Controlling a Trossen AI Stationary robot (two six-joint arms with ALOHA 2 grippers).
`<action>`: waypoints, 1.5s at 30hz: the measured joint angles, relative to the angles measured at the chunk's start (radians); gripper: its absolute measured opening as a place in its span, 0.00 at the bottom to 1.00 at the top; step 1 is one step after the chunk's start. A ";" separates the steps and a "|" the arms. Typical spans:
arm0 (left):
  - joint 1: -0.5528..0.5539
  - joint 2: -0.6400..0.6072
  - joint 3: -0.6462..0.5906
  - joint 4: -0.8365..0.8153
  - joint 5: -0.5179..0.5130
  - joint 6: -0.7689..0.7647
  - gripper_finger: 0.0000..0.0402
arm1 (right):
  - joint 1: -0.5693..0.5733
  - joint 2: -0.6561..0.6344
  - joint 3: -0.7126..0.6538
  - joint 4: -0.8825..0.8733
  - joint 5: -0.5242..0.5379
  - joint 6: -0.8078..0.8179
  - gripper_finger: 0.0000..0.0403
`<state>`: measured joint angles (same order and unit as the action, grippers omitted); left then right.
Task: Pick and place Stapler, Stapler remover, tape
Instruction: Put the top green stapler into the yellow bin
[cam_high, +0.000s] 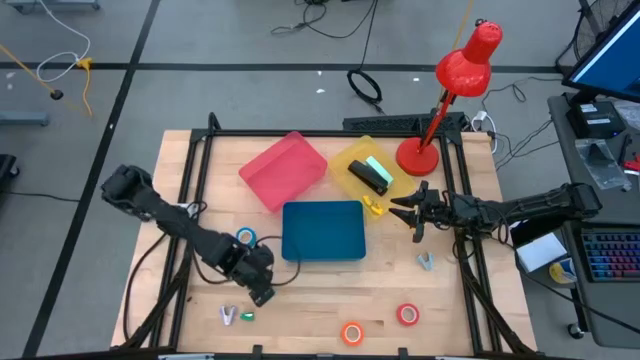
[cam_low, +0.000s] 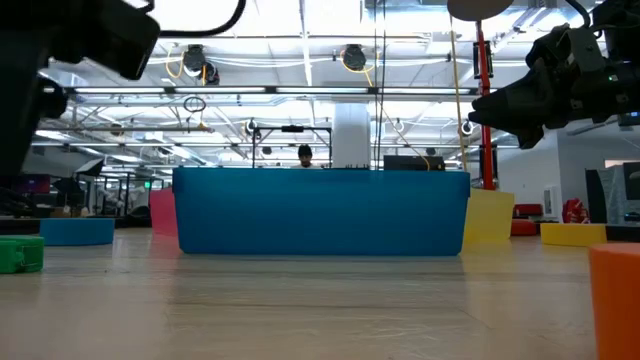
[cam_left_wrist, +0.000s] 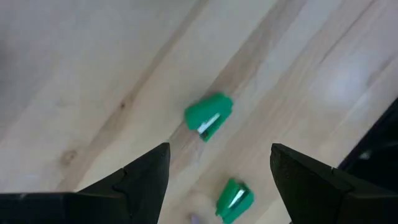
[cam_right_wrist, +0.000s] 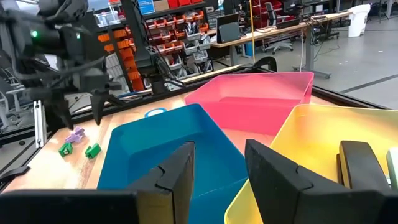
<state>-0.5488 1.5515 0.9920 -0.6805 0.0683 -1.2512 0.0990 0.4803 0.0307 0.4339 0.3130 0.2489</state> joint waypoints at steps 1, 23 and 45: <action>-0.010 0.013 0.000 -0.012 0.007 0.006 0.68 | 0.000 0.000 0.000 0.000 0.000 0.000 0.33; -0.063 0.043 0.001 0.014 -0.266 0.475 0.68 | 0.000 0.001 0.000 -0.006 0.000 0.000 0.33; -0.069 0.208 0.001 0.135 -0.169 0.650 0.68 | 0.000 0.000 0.000 -0.028 0.000 0.001 0.33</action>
<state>-0.6178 1.7590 0.9928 -0.5457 -0.1006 -0.6008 0.0990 0.4805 0.0303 0.4057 0.3130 0.2504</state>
